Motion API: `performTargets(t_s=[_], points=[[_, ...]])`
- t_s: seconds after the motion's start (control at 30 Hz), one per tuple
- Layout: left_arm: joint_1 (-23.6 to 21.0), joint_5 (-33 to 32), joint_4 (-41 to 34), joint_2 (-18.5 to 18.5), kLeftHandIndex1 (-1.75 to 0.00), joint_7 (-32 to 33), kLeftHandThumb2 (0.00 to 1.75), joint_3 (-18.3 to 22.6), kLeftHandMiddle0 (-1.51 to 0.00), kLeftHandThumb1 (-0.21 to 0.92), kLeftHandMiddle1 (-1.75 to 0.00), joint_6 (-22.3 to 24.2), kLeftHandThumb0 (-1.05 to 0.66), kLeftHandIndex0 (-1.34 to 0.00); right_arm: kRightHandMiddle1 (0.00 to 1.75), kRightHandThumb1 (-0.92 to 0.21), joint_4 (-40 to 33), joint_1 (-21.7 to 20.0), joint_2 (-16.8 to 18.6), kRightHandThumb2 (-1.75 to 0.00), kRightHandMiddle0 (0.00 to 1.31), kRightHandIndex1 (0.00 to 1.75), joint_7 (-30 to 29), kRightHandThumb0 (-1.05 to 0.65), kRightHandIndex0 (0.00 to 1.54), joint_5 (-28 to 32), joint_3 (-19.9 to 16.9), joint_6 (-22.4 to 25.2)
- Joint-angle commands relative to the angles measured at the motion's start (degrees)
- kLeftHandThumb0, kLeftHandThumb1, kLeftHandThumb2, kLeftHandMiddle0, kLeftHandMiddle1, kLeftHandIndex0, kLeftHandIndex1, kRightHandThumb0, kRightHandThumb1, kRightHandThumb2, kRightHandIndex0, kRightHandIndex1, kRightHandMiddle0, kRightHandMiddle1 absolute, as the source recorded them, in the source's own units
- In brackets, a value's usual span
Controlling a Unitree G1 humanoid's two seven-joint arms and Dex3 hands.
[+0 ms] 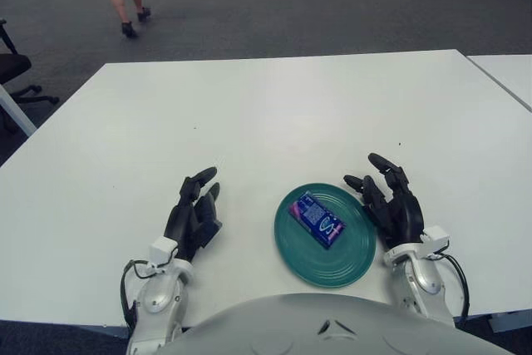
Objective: Put the gum into the plate.
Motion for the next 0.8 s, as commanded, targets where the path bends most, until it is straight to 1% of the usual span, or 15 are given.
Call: performTargets(t_s=[0.0,0.07,0.17,0.37,0.47,0.57,0.7,0.77], points=[[-1.9,0.8,9.1,-2.9,-0.99,1.1,0.88,-2.9,-0.57,0.92,-0.49,-5.1,-0.76,-0.22,0.79,-0.92,3.8,3.3,-1.3,-0.68,0.0,0.65,-1.6,-0.46,0.53,-0.7,-1.4,5.8],[-2.6,1.0,13.0,-4.1,-0.99,2.2,0.88,-3.1,-0.56,0.92,-0.52,-9.5,-0.78,-0.22,0.81,-0.92,3.5,3.3,-1.4,-0.68,0.0,0.64,-1.5,-0.46,0.53,-0.6,-1.7,6.0],[-3.5,1.2,17.6,-5.3,-1.0,3.3,0.88,-3.3,-0.56,0.92,-0.54,-14.5,-0.8,-0.23,0.82,-0.92,3.1,3.4,-1.5,-0.67,0.0,0.63,-1.4,-0.47,0.52,-0.2,-2.2,6.3],[-4.5,-3.6,25.4,-7.4,-1.01,1.3,0.85,-4.1,-0.56,0.92,-0.57,-22.9,-0.82,-0.23,0.83,-0.92,2.7,3.4,-1.5,-0.67,0.0,0.62,-1.5,-0.46,0.51,0.0,-3.2,7.0],[-4.5,-4.2,26.9,-7.8,-1.02,1.0,0.84,-5.0,-0.56,0.92,-0.57,-25.4,-0.83,-0.22,0.84,-0.92,2.4,3.5,-1.3,-0.67,0.01,0.62,-1.7,-0.46,0.53,-0.3,-3.6,7.1],[-4.4,-4.0,27.3,-8.2,-1.02,1.2,0.83,-5.5,-0.54,0.92,-0.57,-26.6,-0.83,-0.21,0.85,-0.92,2.4,3.5,-1.2,-0.65,0.02,0.62,-1.8,-0.46,0.53,-0.5,-3.9,7.1],[-4.4,-3.8,27.2,-9.2,-1.03,1.5,0.82,-6.6,-0.52,0.92,-0.57,-28.3,-0.82,-0.22,0.86,-0.92,2.4,3.7,-0.8,-0.65,0.03,0.61,-2.5,-0.47,0.51,-1.6,-4.0,5.7],[-4.6,-3.8,27.4,-9.5,-1.03,1.5,0.8,-6.8,-0.51,0.92,-0.57,-28.9,-0.81,-0.22,0.86,-0.92,2.5,3.7,-0.6,-0.66,0.03,0.56,-2.7,-0.48,0.5,-2.2,-3.9,5.0]])
